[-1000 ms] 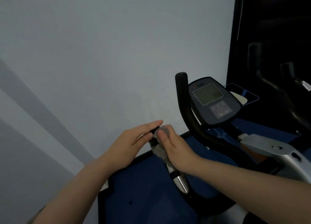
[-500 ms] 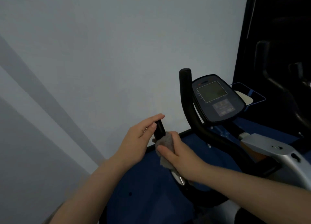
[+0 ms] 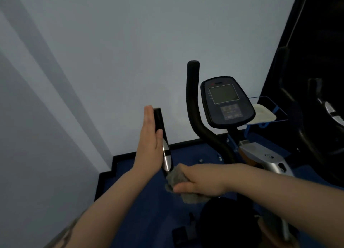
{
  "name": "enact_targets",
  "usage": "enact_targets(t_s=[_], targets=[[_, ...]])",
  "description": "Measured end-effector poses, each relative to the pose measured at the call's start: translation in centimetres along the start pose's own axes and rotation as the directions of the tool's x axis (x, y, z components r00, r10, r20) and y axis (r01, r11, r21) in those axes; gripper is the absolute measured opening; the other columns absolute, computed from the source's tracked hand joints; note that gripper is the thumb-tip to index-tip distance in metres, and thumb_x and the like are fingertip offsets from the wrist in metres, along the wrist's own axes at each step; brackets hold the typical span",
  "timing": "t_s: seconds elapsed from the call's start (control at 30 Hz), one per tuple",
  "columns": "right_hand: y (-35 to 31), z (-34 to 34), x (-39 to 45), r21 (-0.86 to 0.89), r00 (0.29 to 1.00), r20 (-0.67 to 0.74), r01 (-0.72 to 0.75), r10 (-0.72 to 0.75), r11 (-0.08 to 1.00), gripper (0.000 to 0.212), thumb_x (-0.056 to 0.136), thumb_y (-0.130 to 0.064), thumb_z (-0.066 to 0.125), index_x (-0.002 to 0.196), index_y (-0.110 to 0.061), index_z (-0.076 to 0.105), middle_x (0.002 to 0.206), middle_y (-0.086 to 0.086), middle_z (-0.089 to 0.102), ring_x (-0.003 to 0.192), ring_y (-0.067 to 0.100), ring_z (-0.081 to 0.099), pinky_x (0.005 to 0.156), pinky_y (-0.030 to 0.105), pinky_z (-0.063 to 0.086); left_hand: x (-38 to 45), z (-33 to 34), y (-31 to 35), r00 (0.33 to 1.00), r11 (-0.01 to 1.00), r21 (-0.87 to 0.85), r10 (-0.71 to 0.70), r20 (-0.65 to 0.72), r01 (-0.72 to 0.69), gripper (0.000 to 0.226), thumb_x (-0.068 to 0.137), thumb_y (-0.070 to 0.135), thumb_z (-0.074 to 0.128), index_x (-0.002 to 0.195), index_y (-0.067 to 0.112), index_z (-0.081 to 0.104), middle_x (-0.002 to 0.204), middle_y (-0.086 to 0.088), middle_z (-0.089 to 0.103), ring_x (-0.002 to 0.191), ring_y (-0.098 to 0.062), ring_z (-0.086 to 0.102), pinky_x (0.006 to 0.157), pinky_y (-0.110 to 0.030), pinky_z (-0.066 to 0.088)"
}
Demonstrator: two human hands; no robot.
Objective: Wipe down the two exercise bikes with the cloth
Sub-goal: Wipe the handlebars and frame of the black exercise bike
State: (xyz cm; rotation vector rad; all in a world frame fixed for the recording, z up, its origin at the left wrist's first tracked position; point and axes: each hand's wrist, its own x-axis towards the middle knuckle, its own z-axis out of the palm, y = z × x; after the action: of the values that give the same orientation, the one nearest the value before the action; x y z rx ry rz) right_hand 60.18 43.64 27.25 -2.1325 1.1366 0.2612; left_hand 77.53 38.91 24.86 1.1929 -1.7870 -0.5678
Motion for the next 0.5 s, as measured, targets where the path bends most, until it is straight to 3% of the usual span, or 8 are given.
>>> enact_targets(t_s=[0.07, 0.17, 0.27, 0.37, 0.5], targets=[[0.9, -0.8, -1.5, -0.212, 0.999, 0.040, 0.039, -0.031, 0.977, 0.044, 0.095, -0.058, 0.047, 0.118, -0.022, 0.038, 0.100, -0.005, 0.050, 0.078, 0.009, 0.047, 0.068, 0.028, 0.035, -1.1, 0.4, 0.2, 1.000, 1.000, 0.022, -0.016, -0.007, 0.016, 0.058, 0.107, 0.013, 0.027, 0.152, 0.022, -0.008, 0.161, 0.012, -0.010, 0.145, 0.009, -0.003, 0.117, -0.013, -0.001], [1.8, -1.0, -1.8, -0.349, 0.998, 0.052, 0.039, -0.022, 0.936, 0.047, 0.094, -0.059, 0.047, 0.119, -0.021, 0.038, 0.113, 0.004, 0.054, 0.087, 0.017, 0.050, 0.074, 0.031, 0.036, -3.1, 0.9, 0.6, 0.997, 0.998, 0.017, -0.069, 0.029, 0.069, 0.053, 0.106, 0.027, 0.023, 0.147, 0.035, -0.008, 0.159, 0.017, -0.014, 0.144, 0.011, -0.005, 0.115, -0.010, -0.001], [0.3, 0.1, 0.2, -0.228, 0.998, -0.015, 0.063, -0.068, 0.972, 0.050, 0.095, -0.063, 0.037, 0.113, -0.016, 0.043, 0.114, 0.008, 0.060, 0.097, 0.023, 0.057, 0.078, 0.034, 0.040, -4.9, 0.9, 0.8, 0.989, 0.993, 0.022, -0.117, 0.085, 0.116, 0.053, 0.103, 0.036, 0.022, 0.148, 0.038, -0.006, 0.159, 0.019, -0.015, 0.141, 0.017, -0.006, 0.111, -0.004, -0.001], [0.3, 0.6, 0.7, -0.082, 0.992, -0.069, 0.103, -0.109, 0.991, 0.052, 0.095, -0.063, 0.037, 0.119, -0.018, 0.047, 0.113, 0.003, 0.062, 0.095, 0.017, 0.057, 0.082, 0.033, 0.043, -5.8, 0.4, 1.0, 0.979, 0.987, 0.019, -0.161, 0.122, 0.160, 0.054, 0.102, 0.038, 0.024, 0.148, 0.037, -0.003, 0.159, 0.022, -0.008, 0.142, 0.015, -0.003, 0.112, -0.005, 0.000], [2.4, -0.2, -0.3, -0.143, 0.988, 0.078, 0.140, -0.130, 0.980, 0.044, 0.095, -0.060, 0.044, 0.119, -0.023, 0.040, 0.102, -0.004, 0.059, 0.088, 0.013, 0.057, 0.075, 0.031, 0.041, -7.2, 0.0, 1.6, 0.968, 0.975, -0.019, -0.216, 0.132, 0.220, 0.055, 0.100, 0.039, 0.027, 0.148, 0.036, 0.001, 0.156, 0.028, 0.001, 0.140, 0.018, 0.005, 0.111, -0.003, 0.004]])
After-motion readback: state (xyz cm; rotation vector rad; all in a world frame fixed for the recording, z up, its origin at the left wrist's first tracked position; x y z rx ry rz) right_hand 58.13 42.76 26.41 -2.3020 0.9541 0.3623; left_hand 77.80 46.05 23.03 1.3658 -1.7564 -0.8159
